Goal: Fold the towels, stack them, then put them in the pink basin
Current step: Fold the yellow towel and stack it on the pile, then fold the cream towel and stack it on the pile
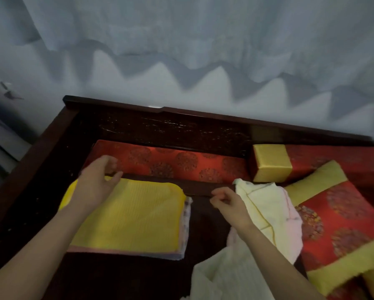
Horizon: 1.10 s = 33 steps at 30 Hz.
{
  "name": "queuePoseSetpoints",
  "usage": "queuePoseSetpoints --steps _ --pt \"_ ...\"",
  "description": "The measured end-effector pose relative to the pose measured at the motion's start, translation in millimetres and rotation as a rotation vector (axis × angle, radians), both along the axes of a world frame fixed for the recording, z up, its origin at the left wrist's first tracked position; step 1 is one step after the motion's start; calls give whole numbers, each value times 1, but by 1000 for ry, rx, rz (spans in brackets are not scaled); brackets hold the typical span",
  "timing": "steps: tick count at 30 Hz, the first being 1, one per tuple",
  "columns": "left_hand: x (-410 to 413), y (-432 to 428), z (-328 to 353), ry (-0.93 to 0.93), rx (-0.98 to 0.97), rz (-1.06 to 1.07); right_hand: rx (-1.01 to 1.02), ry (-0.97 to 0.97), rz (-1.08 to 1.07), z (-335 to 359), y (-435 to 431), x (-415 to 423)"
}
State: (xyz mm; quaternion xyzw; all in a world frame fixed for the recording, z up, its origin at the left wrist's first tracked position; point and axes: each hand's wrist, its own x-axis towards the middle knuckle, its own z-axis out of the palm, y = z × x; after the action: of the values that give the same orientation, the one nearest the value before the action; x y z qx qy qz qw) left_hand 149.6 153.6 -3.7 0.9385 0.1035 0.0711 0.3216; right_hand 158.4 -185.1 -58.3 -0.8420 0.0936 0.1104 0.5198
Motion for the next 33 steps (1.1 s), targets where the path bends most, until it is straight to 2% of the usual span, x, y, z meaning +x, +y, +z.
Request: queuePoseSetpoints --steps 4,7,10,14,16,18,23,27,29,33 --pt "-27 -136 -8 196 -371 -279 -114 84 -152 3 -105 -20" --pt "-44 -229 -51 410 -469 -396 -232 195 -244 -13 -171 -31" --pt "-55 -288 -91 584 -369 -412 -400 247 -233 -29 -205 -41" --pt "-64 -318 -107 596 -53 -402 -470 189 -137 -40 -208 -42" --pt "-67 -321 -106 598 -44 -375 -519 188 -64 -42 -203 -39" --pt "-69 -316 -106 567 -127 -362 -615 166 -25 -44 -193 -38" --pt "-80 -305 -94 476 -190 -395 -793 -3 -4 -47 -169 -30" --pt "-106 -277 -90 403 86 -421 -854 24 92 -48 -158 -12" --pt "-126 -259 -85 355 86 -355 -861 59 136 -49 -153 -6" --pt "-164 -242 -85 595 196 -365 -894 67 159 -50 -153 -1"
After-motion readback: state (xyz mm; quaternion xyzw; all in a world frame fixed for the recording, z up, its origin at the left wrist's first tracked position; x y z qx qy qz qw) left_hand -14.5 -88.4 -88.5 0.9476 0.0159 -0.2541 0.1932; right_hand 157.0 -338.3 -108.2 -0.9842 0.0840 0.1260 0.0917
